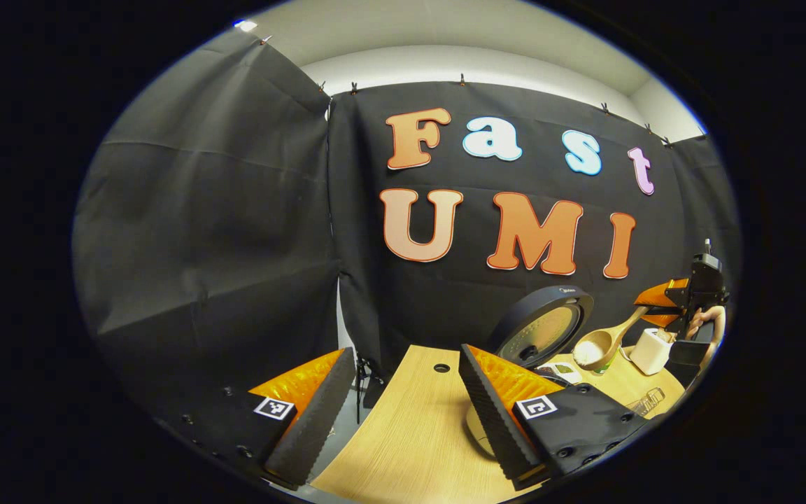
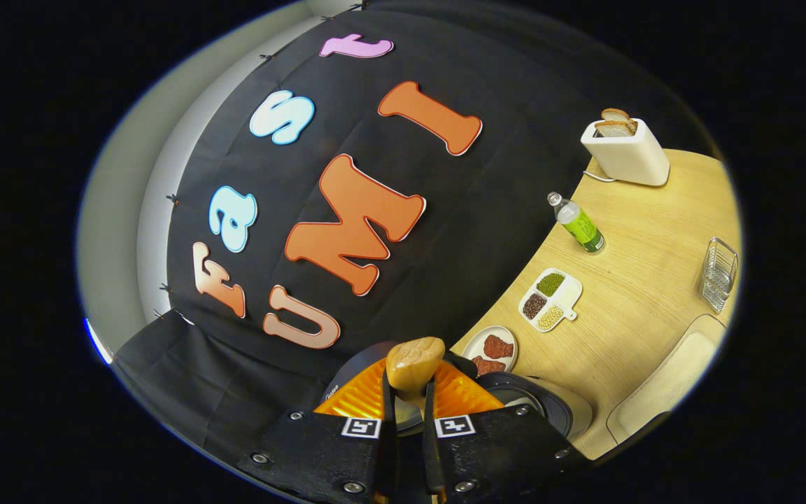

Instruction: Close the left gripper, press the button to open the rice cooker; take a wooden spoon from the chopstick holder with the right hand, scoop a spoonful of rice and pour it into the rice cooker, then put the wooden spoon back into the chopstick holder.

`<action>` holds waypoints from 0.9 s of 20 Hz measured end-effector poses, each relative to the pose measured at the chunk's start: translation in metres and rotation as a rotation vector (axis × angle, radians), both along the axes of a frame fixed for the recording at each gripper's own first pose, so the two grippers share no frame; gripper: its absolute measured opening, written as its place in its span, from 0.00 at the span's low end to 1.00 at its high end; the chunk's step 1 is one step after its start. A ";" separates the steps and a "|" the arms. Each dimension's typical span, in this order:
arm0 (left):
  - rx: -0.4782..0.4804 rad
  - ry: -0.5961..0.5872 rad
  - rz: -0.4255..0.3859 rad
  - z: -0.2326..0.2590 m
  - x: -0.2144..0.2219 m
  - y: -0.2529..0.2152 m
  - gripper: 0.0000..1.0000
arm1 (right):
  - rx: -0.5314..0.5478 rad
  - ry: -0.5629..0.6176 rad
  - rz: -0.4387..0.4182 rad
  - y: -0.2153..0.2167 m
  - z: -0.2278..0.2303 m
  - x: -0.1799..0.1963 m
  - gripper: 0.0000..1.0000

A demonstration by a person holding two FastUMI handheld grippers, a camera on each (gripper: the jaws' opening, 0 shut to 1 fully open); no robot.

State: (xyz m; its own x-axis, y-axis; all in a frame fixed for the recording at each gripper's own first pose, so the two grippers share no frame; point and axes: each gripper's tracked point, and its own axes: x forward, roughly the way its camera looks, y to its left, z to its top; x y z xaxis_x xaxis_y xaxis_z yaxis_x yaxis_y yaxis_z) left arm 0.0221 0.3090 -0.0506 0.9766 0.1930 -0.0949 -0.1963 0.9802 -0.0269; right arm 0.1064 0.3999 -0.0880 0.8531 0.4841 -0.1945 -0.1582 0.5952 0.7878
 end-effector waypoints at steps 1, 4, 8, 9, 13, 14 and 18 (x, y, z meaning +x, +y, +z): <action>0.003 -0.001 0.000 0.001 0.000 0.000 0.98 | -0.002 -0.005 0.002 0.002 0.000 -0.001 0.14; 0.008 -0.001 -0.002 0.002 -0.001 -0.001 0.97 | -0.039 -0.025 0.009 0.005 -0.001 -0.002 0.14; 0.007 0.002 -0.002 0.001 -0.002 -0.001 0.97 | -0.099 -0.067 0.008 0.007 -0.001 -0.002 0.13; 0.007 0.003 -0.001 0.000 -0.002 -0.002 0.97 | -0.111 -0.086 0.015 0.009 0.001 -0.003 0.13; 0.003 0.006 0.003 0.000 -0.001 -0.001 0.98 | -0.186 -0.148 0.025 0.013 0.006 -0.003 0.14; 0.003 0.005 0.003 0.000 -0.002 -0.001 0.98 | -0.202 -0.161 0.027 0.014 0.007 -0.004 0.14; 0.010 0.003 0.004 0.000 0.000 -0.001 0.98 | -0.232 -0.198 0.054 0.023 0.011 -0.006 0.14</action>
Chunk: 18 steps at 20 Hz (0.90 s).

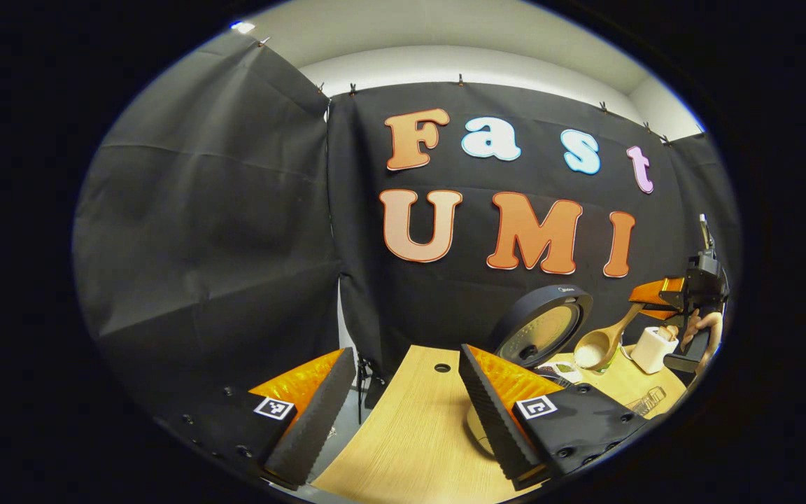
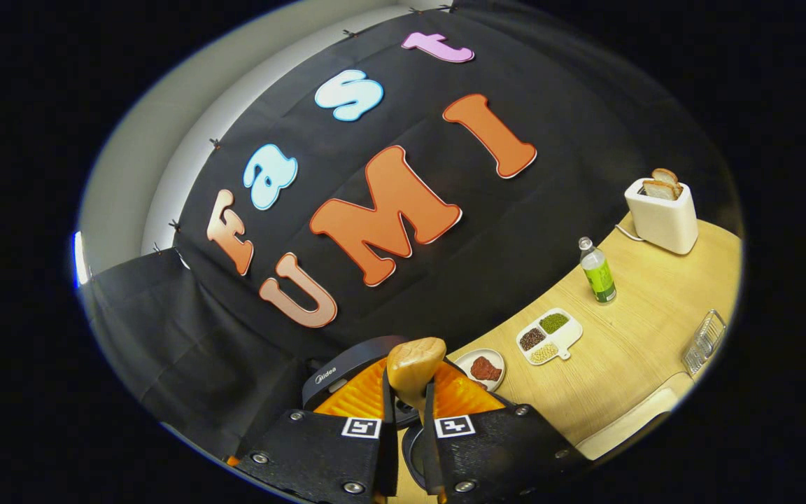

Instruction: Close the left gripper, press the button to open the rice cooker; take a wooden spoon from the chopstick holder with the right hand, scoop a spoonful of rice and pour it into the rice cooker, then put the wooden spoon back into the chopstick holder.

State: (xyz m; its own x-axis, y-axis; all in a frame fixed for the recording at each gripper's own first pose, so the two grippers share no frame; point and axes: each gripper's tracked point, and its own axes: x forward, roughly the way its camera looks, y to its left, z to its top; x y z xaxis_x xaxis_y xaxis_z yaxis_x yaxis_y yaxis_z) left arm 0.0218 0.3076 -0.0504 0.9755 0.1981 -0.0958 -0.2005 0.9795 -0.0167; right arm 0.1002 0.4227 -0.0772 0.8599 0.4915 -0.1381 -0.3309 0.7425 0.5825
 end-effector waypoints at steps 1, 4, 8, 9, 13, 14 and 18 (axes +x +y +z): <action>-0.004 0.000 -0.001 0.000 0.001 0.000 0.98 | -0.007 -0.008 0.008 0.002 0.001 -0.001 0.14; -0.009 -0.001 -0.004 -0.001 0.002 -0.001 0.98 | -0.037 -0.039 0.013 0.007 0.004 -0.001 0.14; -0.010 0.000 0.000 -0.001 0.002 0.001 0.98 | -0.081 -0.080 0.024 0.015 0.007 -0.001 0.14; -0.011 0.000 0.001 -0.001 0.003 0.002 0.98 | -0.089 -0.088 0.027 0.018 0.007 -0.001 0.14; -0.010 0.001 0.003 -0.002 0.005 0.004 0.98 | -0.137 -0.124 0.038 0.025 0.008 -0.002 0.14; -0.010 0.002 0.003 -0.003 0.006 0.004 0.97 | -0.147 -0.133 0.041 0.028 0.007 -0.003 0.14; -0.007 0.006 0.004 -0.005 0.005 0.005 0.98 | -0.173 -0.161 0.052 0.034 0.007 -0.005 0.14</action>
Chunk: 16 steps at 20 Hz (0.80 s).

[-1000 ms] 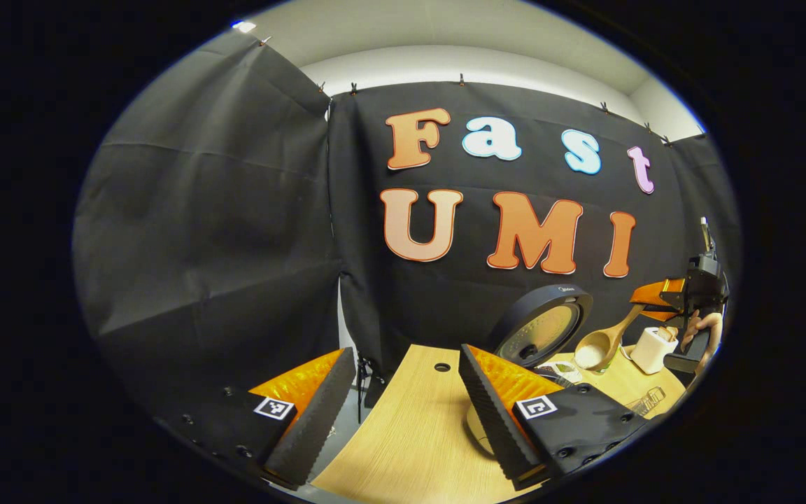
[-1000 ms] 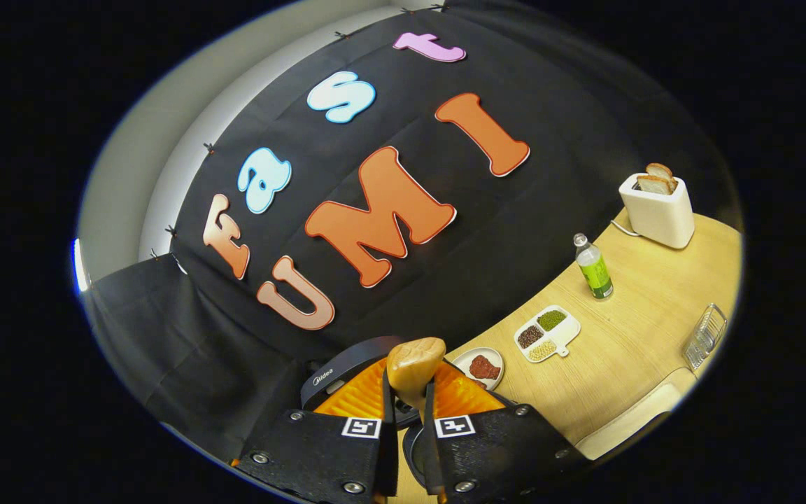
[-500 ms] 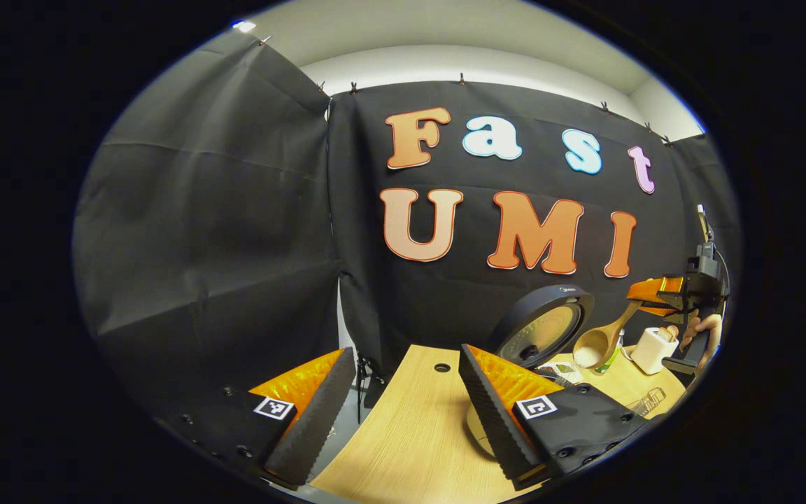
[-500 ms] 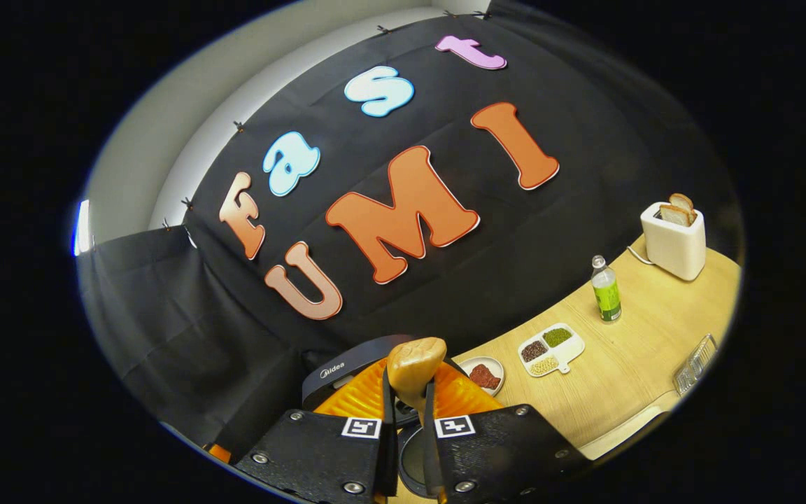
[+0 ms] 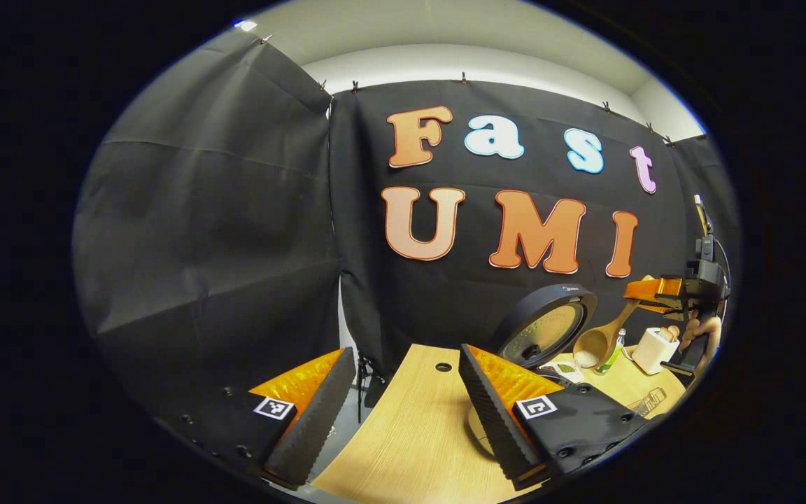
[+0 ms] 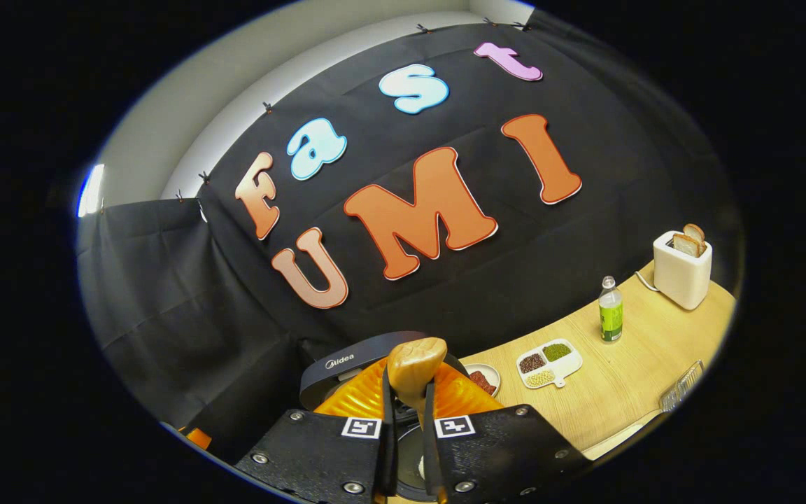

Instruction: Close the left gripper, press the button to open the rice cooker; take a wooden spoon from the chopstick holder with the right hand, scoop a spoonful of rice and pour it into the rice cooker, then put the wooden spoon back into the chopstick holder.

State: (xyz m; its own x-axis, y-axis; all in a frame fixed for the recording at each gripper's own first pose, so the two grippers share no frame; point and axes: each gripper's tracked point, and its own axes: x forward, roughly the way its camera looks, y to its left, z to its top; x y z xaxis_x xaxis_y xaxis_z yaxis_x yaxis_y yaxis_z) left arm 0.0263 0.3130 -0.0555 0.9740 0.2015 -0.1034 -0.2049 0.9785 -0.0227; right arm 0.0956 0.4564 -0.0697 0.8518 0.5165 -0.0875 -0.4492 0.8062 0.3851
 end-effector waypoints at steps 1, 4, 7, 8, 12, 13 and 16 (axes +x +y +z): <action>0.002 0.000 0.001 0.000 0.000 0.001 0.98 | -0.009 -0.006 0.003 0.002 0.000 0.000 0.14; 0.002 0.001 0.005 -0.001 0.000 0.001 0.98 | -0.055 -0.040 0.010 0.006 -0.002 -0.001 0.14; 0.003 0.006 0.006 -0.002 0.000 0.002 0.98 | -0.109 -0.081 0.033 0.012 -0.004 -0.007 0.14; 0.004 0.007 0.005 -0.002 0.000 0.003 0.98 | -0.128 -0.091 0.038 0.014 -0.006 -0.008 0.14; 0.012 0.008 0.005 -0.003 -0.001 0.002 0.98 | -0.220 -0.134 0.056 0.021 -0.016 -0.008 0.14; 0.014 0.010 0.007 -0.004 -0.003 0.002 0.98 | -0.232 -0.136 0.068 0.023 -0.019 -0.009 0.14; 0.015 0.018 0.012 -0.008 -0.006 0.001 0.98 | -0.258 -0.136 0.094 0.029 -0.032 -0.016 0.14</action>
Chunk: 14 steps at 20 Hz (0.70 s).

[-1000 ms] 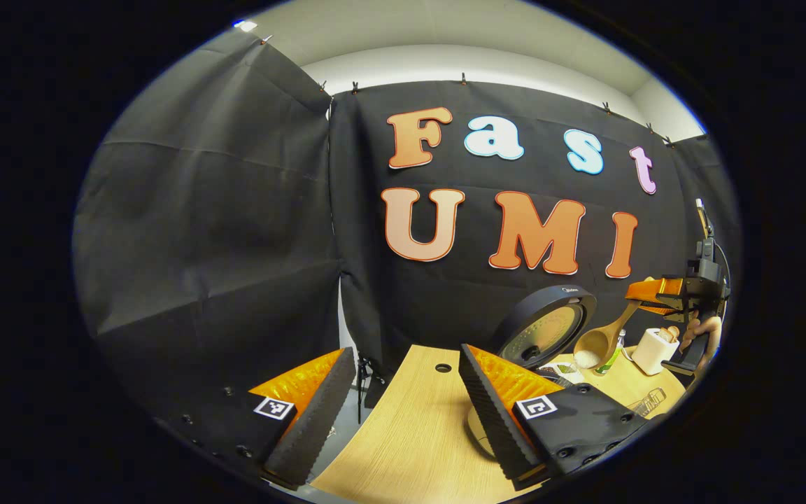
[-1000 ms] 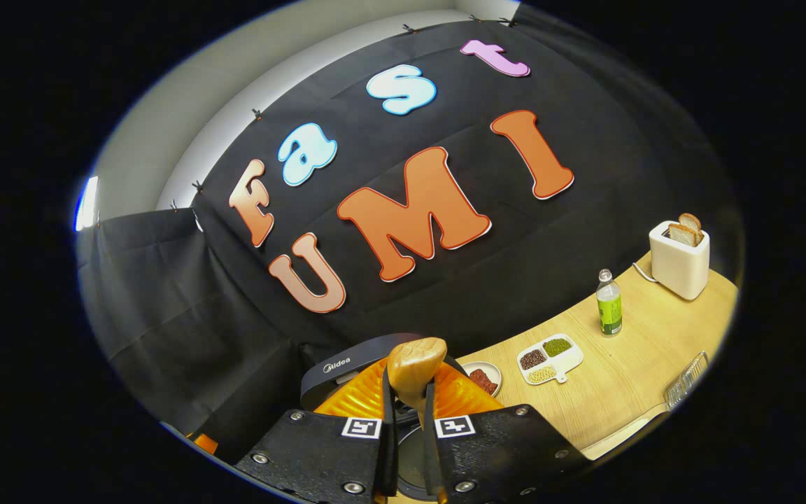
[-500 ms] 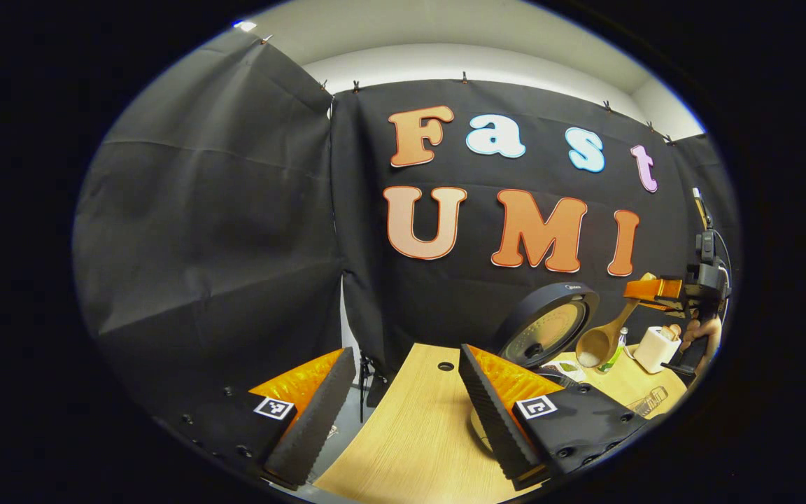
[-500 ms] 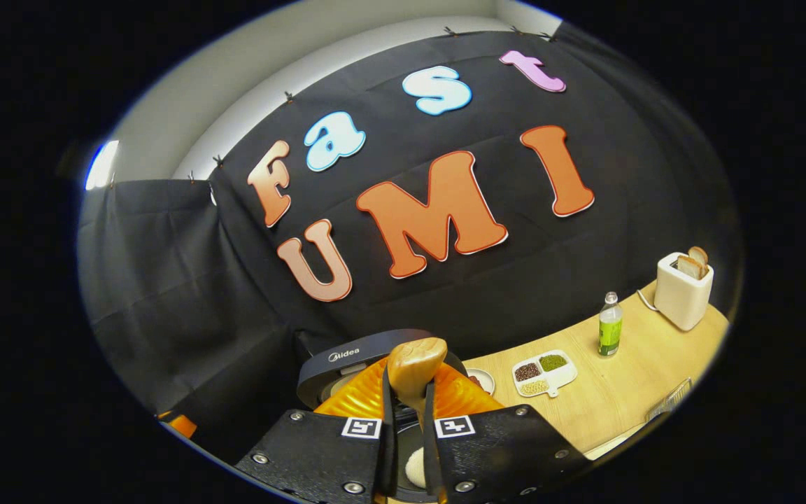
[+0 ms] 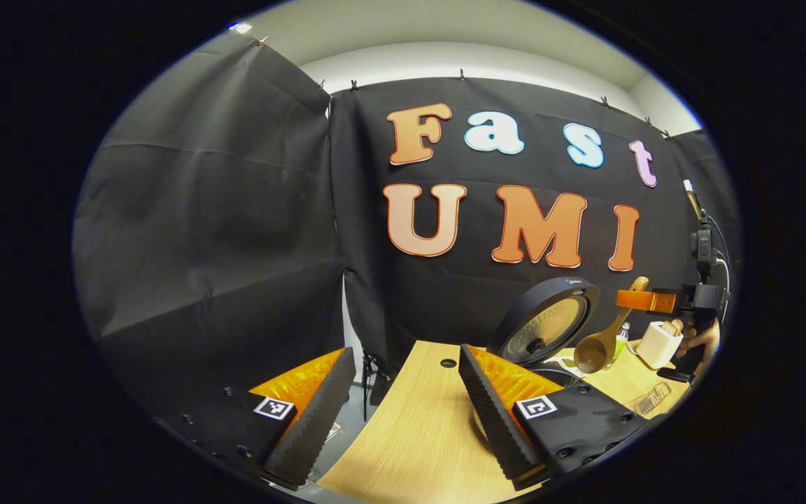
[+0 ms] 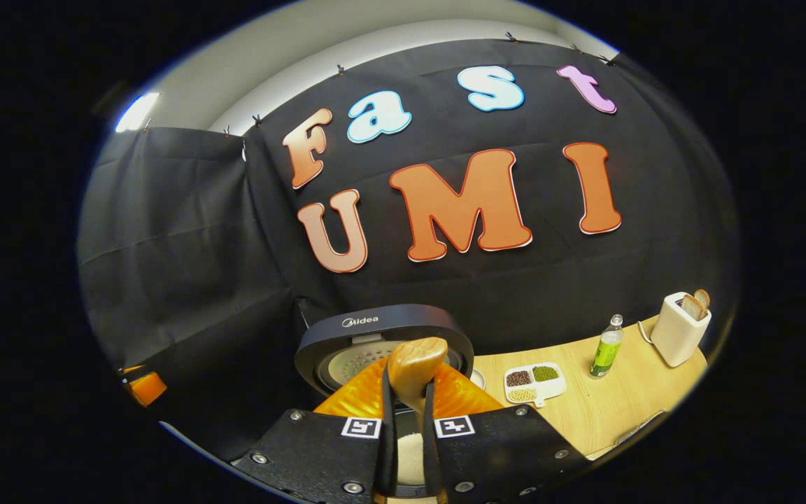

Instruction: Close the left gripper, press the button to open the rice cooker; take a wooden spoon from the chopstick holder with the right hand, scoop a spoonful of rice and pour it into the rice cooker, then put the wooden spoon back into the chopstick holder.

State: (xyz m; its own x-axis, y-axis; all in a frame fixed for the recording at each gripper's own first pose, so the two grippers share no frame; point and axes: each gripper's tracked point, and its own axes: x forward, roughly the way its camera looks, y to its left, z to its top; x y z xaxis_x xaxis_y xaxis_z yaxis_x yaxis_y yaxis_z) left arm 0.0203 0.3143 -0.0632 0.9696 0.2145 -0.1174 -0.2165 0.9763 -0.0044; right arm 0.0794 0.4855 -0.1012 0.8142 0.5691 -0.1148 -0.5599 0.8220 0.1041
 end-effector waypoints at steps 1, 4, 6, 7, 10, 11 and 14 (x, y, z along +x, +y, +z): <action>0.002 0.002 0.002 -0.001 0.000 0.000 0.98 | -0.012 -0.003 0.000 0.000 -0.003 0.000 0.14; 0.001 0.010 0.009 -0.003 -0.003 0.001 0.98 | -0.080 -0.035 0.000 0.001 -0.016 0.004 0.14; 0.001 0.011 0.015 -0.004 -0.006 0.001 0.98 | -0.128 -0.065 0.008 0.002 -0.023 0.004 0.14; 0.001 0.014 0.017 -0.005 -0.007 0.002 0.98 | -0.147 -0.076 0.014 0.003 -0.027 0.002 0.14; -0.008 0.018 0.019 -0.006 -0.010 -0.001 0.98 | -0.161 -0.063 0.029 0.007 -0.037 -0.001 0.14; -0.009 0.016 0.020 -0.006 -0.010 -0.003 0.98 | -0.140 -0.050 0.034 0.006 -0.036 -0.003 0.14; 0.002 0.006 0.025 0.000 -0.016 -0.006 0.98 | -0.074 -0.022 0.038 -0.002 -0.021 -0.007 0.14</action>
